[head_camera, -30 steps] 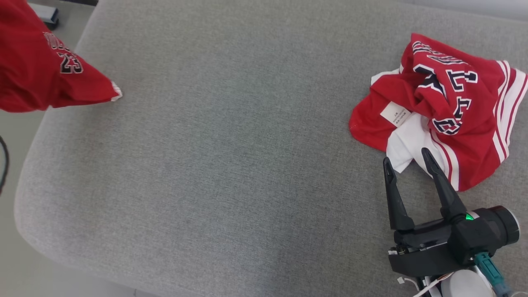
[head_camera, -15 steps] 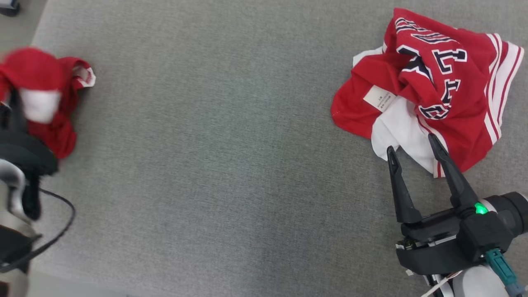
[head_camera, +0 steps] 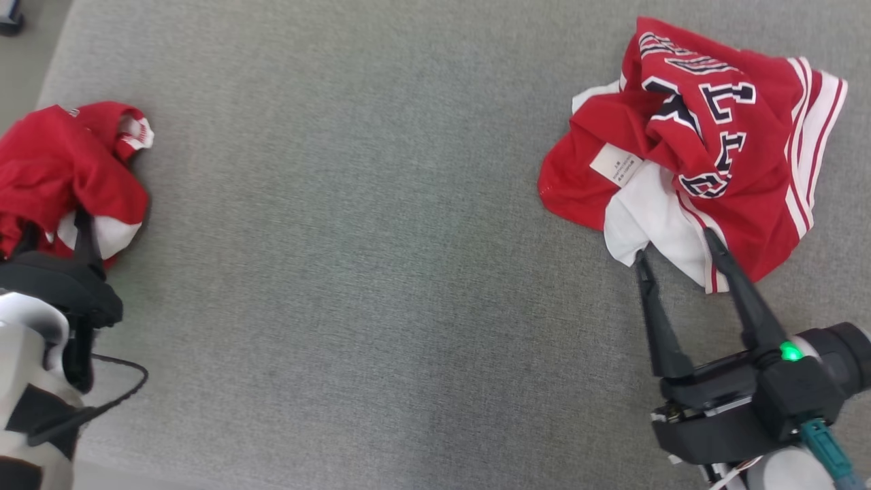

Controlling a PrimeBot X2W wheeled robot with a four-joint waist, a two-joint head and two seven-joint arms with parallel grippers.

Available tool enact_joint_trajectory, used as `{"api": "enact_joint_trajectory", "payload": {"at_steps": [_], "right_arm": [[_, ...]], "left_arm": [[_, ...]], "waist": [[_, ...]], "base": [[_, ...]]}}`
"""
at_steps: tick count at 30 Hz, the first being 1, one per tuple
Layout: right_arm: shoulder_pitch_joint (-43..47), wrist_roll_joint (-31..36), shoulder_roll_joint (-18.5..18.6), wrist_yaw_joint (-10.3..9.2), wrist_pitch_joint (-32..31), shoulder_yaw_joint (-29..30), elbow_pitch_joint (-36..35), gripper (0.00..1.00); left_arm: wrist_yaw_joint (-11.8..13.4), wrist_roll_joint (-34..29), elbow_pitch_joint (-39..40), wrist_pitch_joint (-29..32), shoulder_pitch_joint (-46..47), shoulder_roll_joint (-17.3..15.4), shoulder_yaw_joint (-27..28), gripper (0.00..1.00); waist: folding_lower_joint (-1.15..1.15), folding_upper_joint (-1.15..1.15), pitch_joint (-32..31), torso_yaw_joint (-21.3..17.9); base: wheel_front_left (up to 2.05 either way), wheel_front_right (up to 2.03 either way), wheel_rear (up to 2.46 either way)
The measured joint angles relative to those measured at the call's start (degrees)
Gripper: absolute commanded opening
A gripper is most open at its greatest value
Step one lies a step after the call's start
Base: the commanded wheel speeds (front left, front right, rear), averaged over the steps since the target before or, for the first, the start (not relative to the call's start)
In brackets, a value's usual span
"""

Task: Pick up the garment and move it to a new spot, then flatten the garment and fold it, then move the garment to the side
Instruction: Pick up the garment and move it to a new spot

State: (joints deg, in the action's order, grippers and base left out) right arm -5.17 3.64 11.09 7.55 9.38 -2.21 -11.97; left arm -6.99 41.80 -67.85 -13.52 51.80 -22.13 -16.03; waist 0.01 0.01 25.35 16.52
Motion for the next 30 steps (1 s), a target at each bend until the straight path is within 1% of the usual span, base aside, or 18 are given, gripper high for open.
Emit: {"api": "enact_joint_trajectory", "payload": {"at_steps": [6, 9, 12, 15, 26, 30], "right_arm": [[-0.04, -0.60, -1.09, 0.00, 1.29, -1.09, 2.52, 1.00], [-0.09, -0.78, -1.89, 0.00, 1.86, -1.36, 3.72, 1.00], [-0.19, -1.04, -2.58, 0.00, 2.72, -1.69, 4.87, 1.00], [-0.66, -1.40, -3.02, 0.00, 3.35, -1.97, 6.09, 1.00], [-1.47, -2.37, -5.22, 0.00, 5.28, -1.89, 9.69, 1.00], [-1.48, -2.67, -6.04, 0.00, 5.52, -1.74, 10.65, 1.00]], "left_arm": [[-0.14, 0.36, -1.57, -0.15, 1.15, -1.11, -0.40, 1.00], [-0.26, 0.74, -2.12, 1.68, 1.20, -1.52, -1.00, 1.00], [-0.42, 1.33, -1.78, 2.02, 1.10, -2.18, -1.31, 1.00], [-0.42, 3.18, -0.13, 2.01, 0.57, -2.67, -1.37, 1.00], [-0.43, 5.22, 2.44, 2.03, -2.21, -4.67, -2.96, 1.00], [-0.43, 6.12, 2.16, 4.85, -2.63, -5.49, -3.94, 1.00]], "waist": [[0.00, 0.00, -2.34, 0.74], [-0.01, 0.00, -3.53, 1.07], [-0.01, 0.00, -4.52, 1.32], [-0.01, -0.01, -5.32, 1.27], [-0.01, -0.01, -7.66, -1.48], [-0.02, -0.01, -8.88, -2.65]], "base": [[0.00, 0.00, 0.00], [0.00, 0.00, 0.00], [0.00, 0.00, 0.00], [0.00, 0.00, 0.00], [0.00, 0.00, 0.00], [0.00, 0.00, 0.00]]}}
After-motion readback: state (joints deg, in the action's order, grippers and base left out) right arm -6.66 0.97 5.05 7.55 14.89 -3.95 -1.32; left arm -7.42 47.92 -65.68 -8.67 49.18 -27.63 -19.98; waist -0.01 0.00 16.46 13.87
